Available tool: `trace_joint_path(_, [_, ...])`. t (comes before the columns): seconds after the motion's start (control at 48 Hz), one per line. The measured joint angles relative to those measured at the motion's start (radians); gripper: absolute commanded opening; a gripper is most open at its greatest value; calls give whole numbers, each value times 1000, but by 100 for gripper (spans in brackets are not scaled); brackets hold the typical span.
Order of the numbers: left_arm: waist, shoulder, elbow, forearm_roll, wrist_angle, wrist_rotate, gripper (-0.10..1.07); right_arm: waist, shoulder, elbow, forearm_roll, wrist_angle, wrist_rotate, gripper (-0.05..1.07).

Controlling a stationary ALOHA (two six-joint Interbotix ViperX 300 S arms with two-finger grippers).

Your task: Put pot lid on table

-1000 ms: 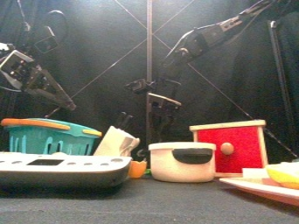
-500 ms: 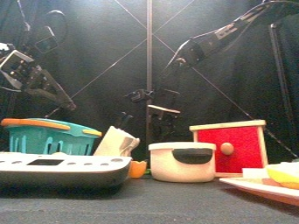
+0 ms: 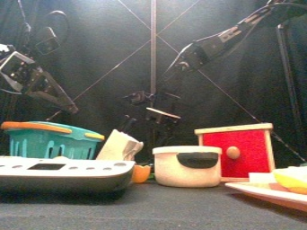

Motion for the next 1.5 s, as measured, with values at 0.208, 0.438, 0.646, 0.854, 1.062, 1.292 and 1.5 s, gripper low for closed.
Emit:
trace_joint_path(0.208, [0, 0, 0, 0, 0, 0, 80, 2, 9, -3, 23, -38, 0, 75])
trace_joint_path(0.438, [0, 0, 0, 0, 2, 0, 80, 3, 11, -3, 23, -43, 0, 88])
trace_joint_path(0.646, [0, 0, 0, 0, 2, 0, 80, 8, 11, -6, 23, -41, 2, 88])
trace_joint_path(0.854, [0, 0, 0, 0, 2, -2, 80, 14, 11, -21, 23, -38, 3, 88])
trace_joint_path(1.062, [0, 0, 0, 0, 2, 0, 80, 28, 11, -40, 23, -29, 3, 88])
trace_joint_path(1.292, [0, 0, 0, 0, 2, 0, 80, 34, 11, -46, 23, -11, 3, 88])
trace_joint_path(1.5, [0, 0, 2, 0, 2, 0, 80, 37, 11, -48, 25, -2, -11, 88])
